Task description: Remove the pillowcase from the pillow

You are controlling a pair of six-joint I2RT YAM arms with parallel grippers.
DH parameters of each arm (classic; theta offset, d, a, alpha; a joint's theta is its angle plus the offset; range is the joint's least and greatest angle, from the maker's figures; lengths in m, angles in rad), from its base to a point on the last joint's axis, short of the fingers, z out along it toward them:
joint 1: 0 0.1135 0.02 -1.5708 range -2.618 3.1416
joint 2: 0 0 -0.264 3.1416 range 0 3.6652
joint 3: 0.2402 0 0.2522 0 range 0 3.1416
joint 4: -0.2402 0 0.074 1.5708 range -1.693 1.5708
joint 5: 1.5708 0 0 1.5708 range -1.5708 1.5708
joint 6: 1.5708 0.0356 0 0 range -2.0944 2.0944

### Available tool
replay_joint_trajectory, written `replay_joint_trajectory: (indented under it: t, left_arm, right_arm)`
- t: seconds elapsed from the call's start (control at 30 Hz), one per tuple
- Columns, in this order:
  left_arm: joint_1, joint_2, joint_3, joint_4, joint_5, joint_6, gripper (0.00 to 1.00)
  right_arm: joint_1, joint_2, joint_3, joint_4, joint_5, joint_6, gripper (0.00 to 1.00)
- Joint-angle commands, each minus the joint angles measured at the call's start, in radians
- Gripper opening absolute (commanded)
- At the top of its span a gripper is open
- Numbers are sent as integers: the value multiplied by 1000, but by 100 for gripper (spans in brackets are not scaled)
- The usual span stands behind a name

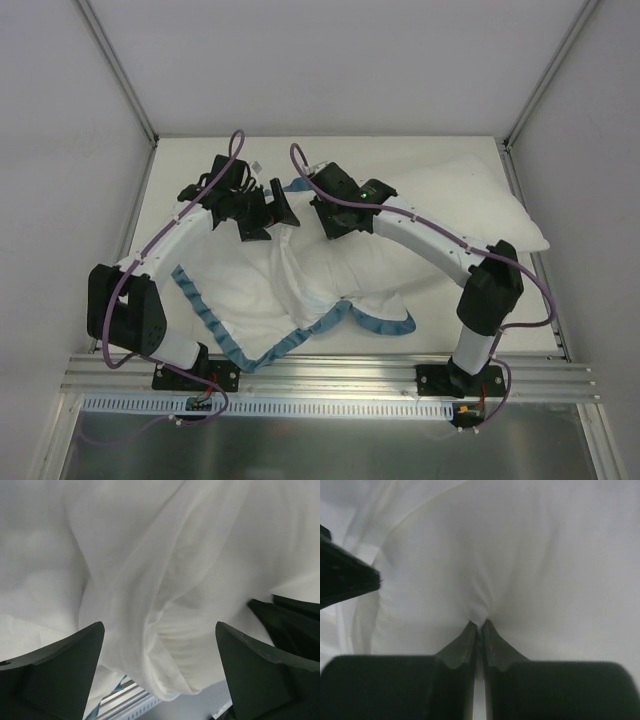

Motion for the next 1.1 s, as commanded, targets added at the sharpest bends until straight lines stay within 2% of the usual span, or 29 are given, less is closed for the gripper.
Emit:
replay_joint_trajectory:
  t: [0.0,0.1,0.23,0.43,0.5,0.57,0.6,0.7,1.07]
  left_arm:
    - [30,-60,84,11,-3,13,99]
    - [39,-15,144,11,-4,-17,99]
    - [30,107,238,10,33,-37,98]
    - [1,273,325,8,62,-43,86]
    - [-11,311,353,10,68,-42,79]
    - [-13,342,365,10,68,-40,66]
    - [-10,347,365,8,65,-37,42]
    - [11,356,358,1,68,-40,0]
    - [180,238,241,1,77,-23,0]
  right_arm:
    - [-6,24,-46,0,-67,54,1]
    - [-6,-74,-171,118,-92,90,1]
    - [-6,-135,-227,131,-70,127,1]
    - [-6,-165,-264,127,-70,154,1]
    - [-6,-174,-279,128,-75,162,1]
    - [-6,-197,-291,127,-54,164,1]
    - [-9,-209,-309,124,-43,168,1]
    - [-30,-279,-340,127,-23,189,1]
    - [-234,-654,-521,55,92,222,1]
